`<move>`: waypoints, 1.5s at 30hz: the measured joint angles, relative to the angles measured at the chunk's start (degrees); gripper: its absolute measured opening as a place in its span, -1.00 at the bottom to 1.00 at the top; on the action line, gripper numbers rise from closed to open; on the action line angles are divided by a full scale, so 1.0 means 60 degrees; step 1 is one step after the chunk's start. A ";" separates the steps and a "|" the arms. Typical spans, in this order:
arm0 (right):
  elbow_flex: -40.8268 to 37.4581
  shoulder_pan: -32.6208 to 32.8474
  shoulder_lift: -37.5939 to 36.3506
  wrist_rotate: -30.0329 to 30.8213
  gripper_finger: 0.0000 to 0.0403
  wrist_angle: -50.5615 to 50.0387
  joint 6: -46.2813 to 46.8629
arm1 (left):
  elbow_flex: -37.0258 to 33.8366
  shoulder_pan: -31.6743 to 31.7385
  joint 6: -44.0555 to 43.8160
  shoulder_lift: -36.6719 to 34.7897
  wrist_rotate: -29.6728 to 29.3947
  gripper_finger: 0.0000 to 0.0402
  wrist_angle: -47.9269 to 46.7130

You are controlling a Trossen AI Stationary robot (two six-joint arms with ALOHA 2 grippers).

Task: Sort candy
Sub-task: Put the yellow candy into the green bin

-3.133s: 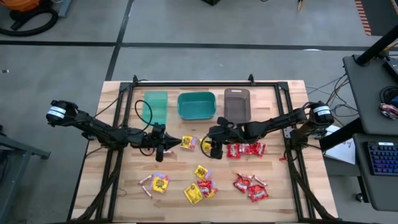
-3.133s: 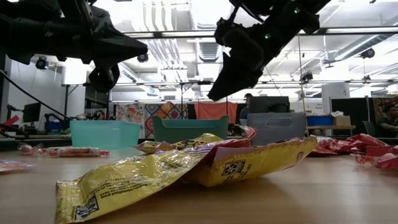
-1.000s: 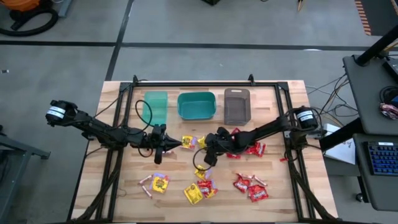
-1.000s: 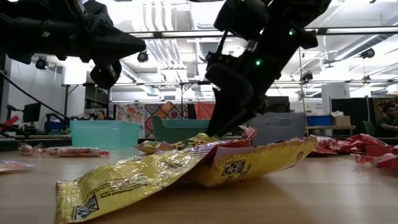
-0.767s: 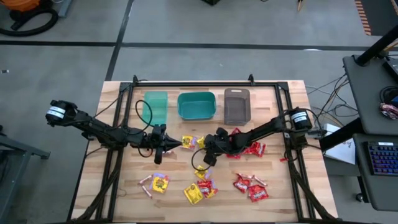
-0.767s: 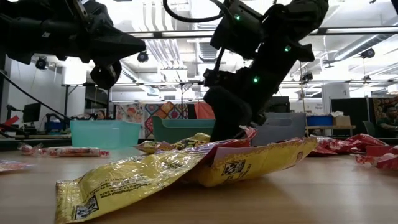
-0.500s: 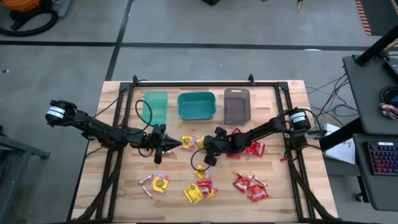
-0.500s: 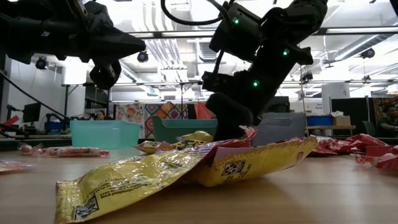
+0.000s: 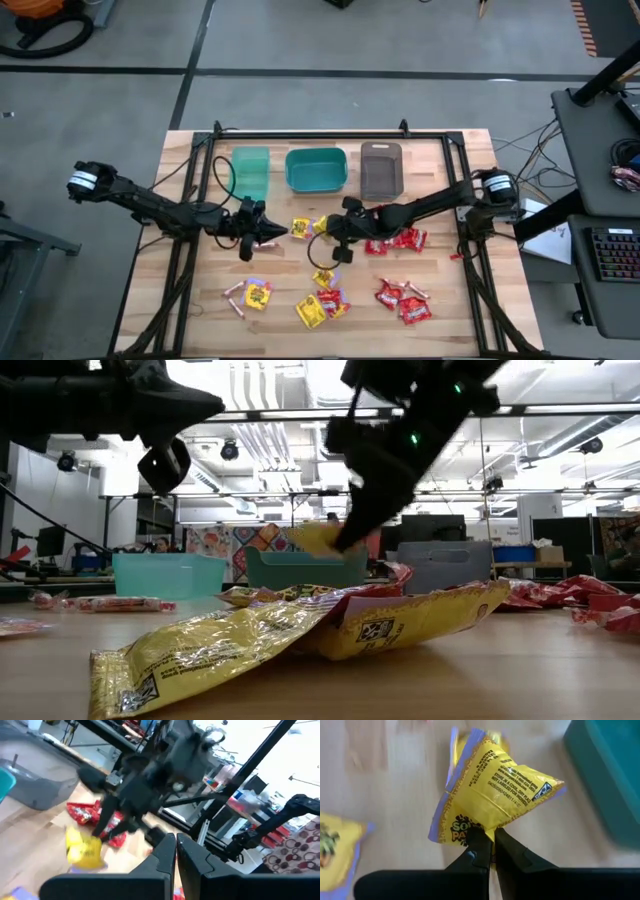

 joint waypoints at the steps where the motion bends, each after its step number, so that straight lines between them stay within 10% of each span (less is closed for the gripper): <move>1: 0.0138 -0.0098 -0.0110 0.0001 -0.96 -0.0014 -0.0233 | 0.0000 0.0001 -0.0011 -0.0073 0.0007 -1.00 -0.0093; 20: 0.1903 -0.4013 0.0483 -0.0945 -0.96 0.0209 -0.1777 | 0.0000 -0.0021 -0.1505 -0.0986 0.1006 -1.00 -0.2087; 45: 0.1885 -0.4209 0.0911 -0.0835 -0.79 -0.0062 -0.1832 | 0.0000 -0.0017 -0.2687 -0.0952 0.1180 -1.00 -0.3038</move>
